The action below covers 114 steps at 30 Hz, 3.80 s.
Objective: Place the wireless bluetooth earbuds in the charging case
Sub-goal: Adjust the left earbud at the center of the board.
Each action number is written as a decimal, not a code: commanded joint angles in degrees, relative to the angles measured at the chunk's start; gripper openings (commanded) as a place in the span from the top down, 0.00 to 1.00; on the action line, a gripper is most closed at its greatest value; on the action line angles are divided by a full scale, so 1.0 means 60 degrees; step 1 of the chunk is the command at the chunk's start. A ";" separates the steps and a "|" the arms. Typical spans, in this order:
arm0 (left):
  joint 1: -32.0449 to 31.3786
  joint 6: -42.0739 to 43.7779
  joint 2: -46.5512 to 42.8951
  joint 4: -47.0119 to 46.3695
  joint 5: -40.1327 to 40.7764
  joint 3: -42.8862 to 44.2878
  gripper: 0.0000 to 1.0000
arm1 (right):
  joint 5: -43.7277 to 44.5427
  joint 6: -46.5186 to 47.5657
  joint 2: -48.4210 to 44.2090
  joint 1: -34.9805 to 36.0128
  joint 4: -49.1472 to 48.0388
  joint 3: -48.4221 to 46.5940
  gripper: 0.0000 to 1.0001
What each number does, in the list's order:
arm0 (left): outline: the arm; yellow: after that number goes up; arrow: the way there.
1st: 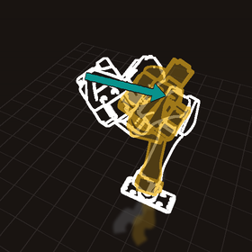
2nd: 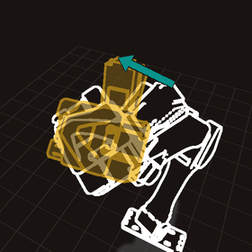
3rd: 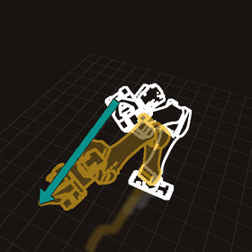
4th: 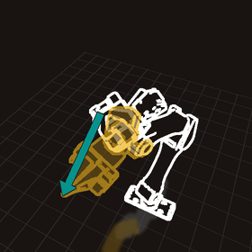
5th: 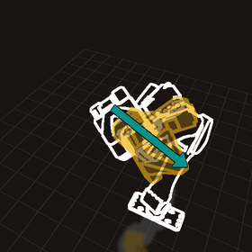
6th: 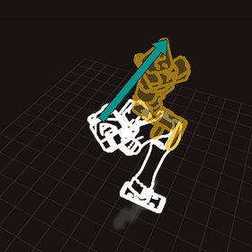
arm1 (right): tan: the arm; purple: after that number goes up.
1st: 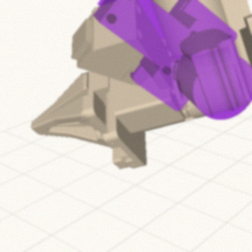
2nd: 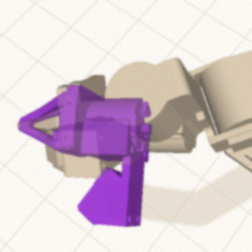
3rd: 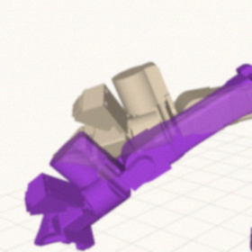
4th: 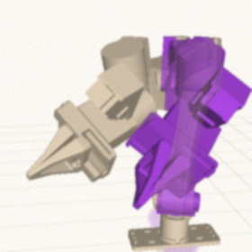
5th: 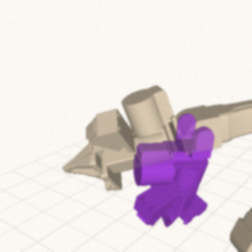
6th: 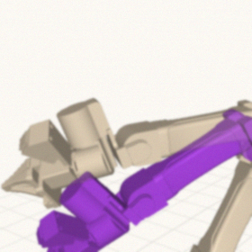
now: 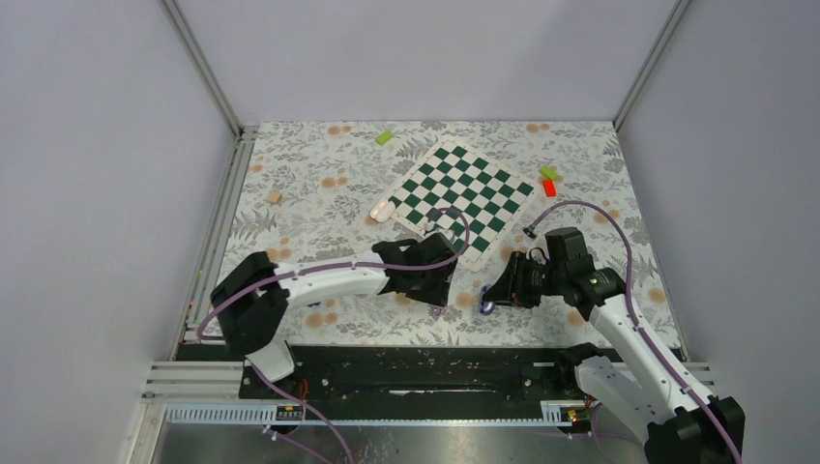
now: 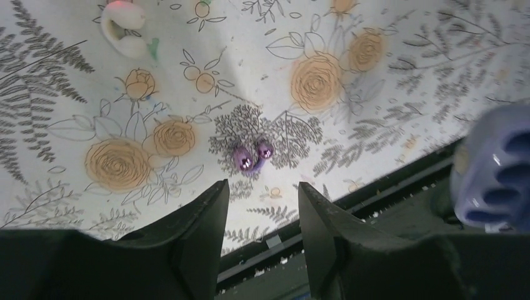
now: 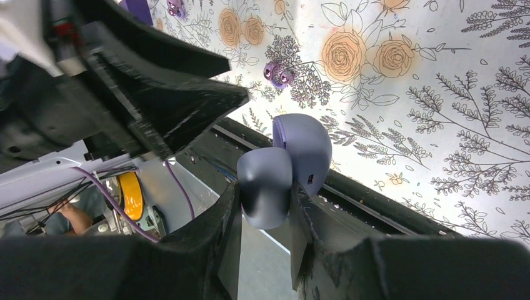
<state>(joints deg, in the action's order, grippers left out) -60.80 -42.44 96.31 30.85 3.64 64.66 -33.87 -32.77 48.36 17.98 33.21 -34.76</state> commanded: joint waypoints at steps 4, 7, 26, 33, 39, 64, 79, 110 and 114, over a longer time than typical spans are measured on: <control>-0.0019 0.0402 -0.1759 -0.0945 -0.0552 -0.1446 0.55 | -0.0081 0.0106 -0.0023 -0.0020 -0.0099 -0.0009 1.00; -0.0033 0.0493 -0.1589 -0.0960 -0.1031 -0.1641 0.55 | -0.0157 0.0079 0.0036 -0.0023 -0.0181 -0.0013 1.00; -0.0605 0.0566 0.0922 -0.0674 0.0481 0.0479 0.64 | -0.0086 0.0055 -0.0051 -0.0023 -0.0058 -0.0105 1.00; -0.0590 0.1115 0.0733 -0.1322 0.0185 0.0682 0.66 | 0.0098 0.0172 -0.0148 -0.0019 0.0213 -0.0235 1.00; -0.0429 0.0716 -0.0706 -0.1468 0.0283 0.0036 0.66 | 0.0239 0.0233 -0.0247 -0.0023 0.0345 -0.0228 1.00; 0.0784 -0.3962 -0.0180 -0.0570 -0.1703 -0.1388 0.71 | -0.0031 0.0262 -0.0061 -0.0023 -0.0018 -0.0035 1.00; 0.0823 -0.3894 0.0856 -0.0911 -0.1298 -0.0789 0.74 | 0.0005 0.0277 -0.0059 -0.0023 0.0026 -0.0022 1.00; 0.0838 -0.3071 0.1325 -0.1153 0.0146 0.0241 0.74 | -0.0209 0.0387 0.0231 -0.0023 0.0052 -0.0128 1.00; 0.0841 -0.3009 0.1356 -0.1228 0.0230 0.0330 0.75 | -0.0240 0.0409 0.0303 -0.0023 0.0028 -0.0182 1.00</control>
<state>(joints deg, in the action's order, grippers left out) -56.05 -61.23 104.09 25.43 2.63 64.27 -33.95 -31.31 49.84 17.98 33.98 -34.41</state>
